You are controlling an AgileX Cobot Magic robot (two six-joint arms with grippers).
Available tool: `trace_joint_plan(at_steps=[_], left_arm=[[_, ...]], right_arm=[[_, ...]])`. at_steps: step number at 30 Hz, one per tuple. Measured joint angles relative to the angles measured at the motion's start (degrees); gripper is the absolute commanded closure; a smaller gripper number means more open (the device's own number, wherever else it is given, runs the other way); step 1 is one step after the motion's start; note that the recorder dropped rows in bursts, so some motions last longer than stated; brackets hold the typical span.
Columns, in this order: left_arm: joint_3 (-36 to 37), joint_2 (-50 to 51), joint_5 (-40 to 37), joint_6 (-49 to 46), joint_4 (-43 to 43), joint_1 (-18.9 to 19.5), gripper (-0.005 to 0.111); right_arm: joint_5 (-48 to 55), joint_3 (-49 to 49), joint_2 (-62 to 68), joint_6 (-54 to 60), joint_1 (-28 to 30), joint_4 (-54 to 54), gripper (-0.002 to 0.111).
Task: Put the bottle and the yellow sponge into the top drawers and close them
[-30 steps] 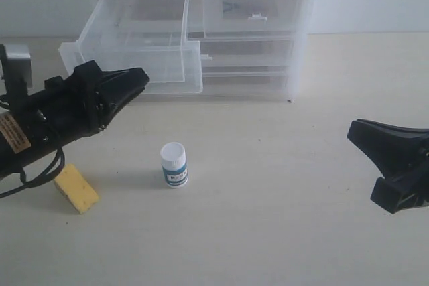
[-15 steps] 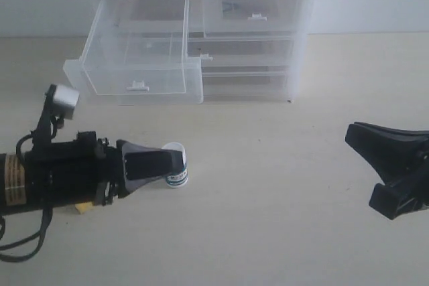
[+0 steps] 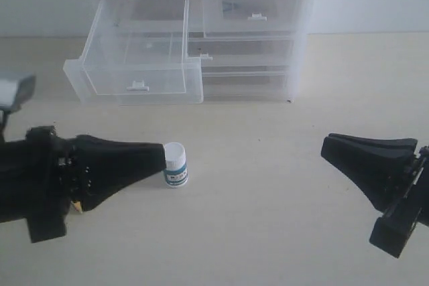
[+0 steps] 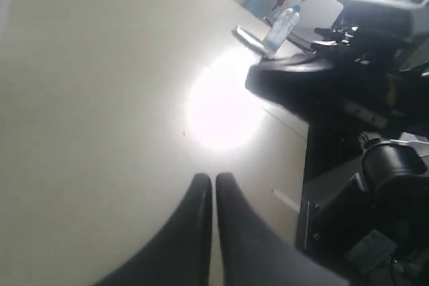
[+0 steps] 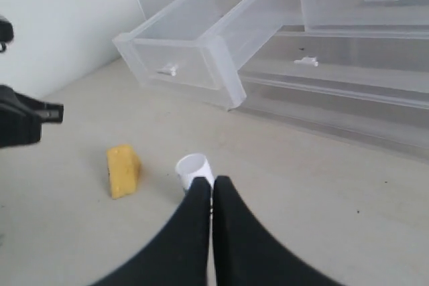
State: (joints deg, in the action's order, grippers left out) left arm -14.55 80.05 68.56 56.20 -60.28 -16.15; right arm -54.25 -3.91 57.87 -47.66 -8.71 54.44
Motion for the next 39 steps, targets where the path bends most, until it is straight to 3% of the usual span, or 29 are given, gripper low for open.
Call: trace_joint_plan(at_steps=[5, 8, 16, 20, 23, 24, 25, 26, 30, 35, 37, 39], left_arm=[[0.0, -15.9, -11.6, 0.5, 0.4, 0.0, 0.103], [0.0, -27.3, -23.1, 0.7, 2.4, 0.0, 0.103], [0.0, -49.8, -54.0, 1.1, 6.0, 0.0, 0.103], [0.0, -54.8, -64.4, 1.1, 8.6, 0.0, 0.103], [0.0, -55.9, -67.4, 1.3, 9.4, 0.0, 0.103], [0.0, -55.9, -68.0, 1.5, 9.4, 0.0, 0.103], [0.0, -55.9, -68.6, 1.5, 9.6, 0.0, 0.103], [0.0, -55.9, -70.4, 2.1, 9.6, 0.0, 0.103], [0.0, -55.9, -76.5, 2.7, 9.7, 0.0, 0.103], [0.0, -55.9, -78.2, 3.1, 9.5, 0.0, 0.103], [-0.1, -55.9, -79.6, 5.9, 6.7, 0.0, 0.103], [-0.3, -55.9, -83.2, 14.7, -1.6, 0.0, 0.103]], right_arm=[[-3.0, -1.5, 0.0, -6.1, -0.6, 7.8, 0.107], [-1.8, -4.2, 0.0, -10.6, -5.2, 11.2, 0.107], [21.3, -12.7, 2.3, -11.2, -35.2, 3.5, 0.106], [32.0, -20.6, 11.1, -1.0, -49.5, -10.4, 0.084], [34.6, -28.1, 22.7, 8.6, -56.6, -19.9, 0.054], [34.8, -31.1, 26.2, 10.5, -57.8, -21.8, 0.041], [34.9, -34.2, 30.7, 12.2, -58.8, -23.7, 0.015], [35.6, -40.1, 38.0, 14.0, -59.6, -25.9, 0.003], [40.6, -53.3, 50.5, 17.5, -59.8, -26.7, 0.003], [46.0, -64.1, 57.6, 20.7, -59.1, -26.5, 0.003], [47.2, -68.4, 61.0, 21.1, -57.7, -26.5, 0.003], [49.6, -73.3, 64.8, 21.3, -55.9, -26.5, 0.003]])
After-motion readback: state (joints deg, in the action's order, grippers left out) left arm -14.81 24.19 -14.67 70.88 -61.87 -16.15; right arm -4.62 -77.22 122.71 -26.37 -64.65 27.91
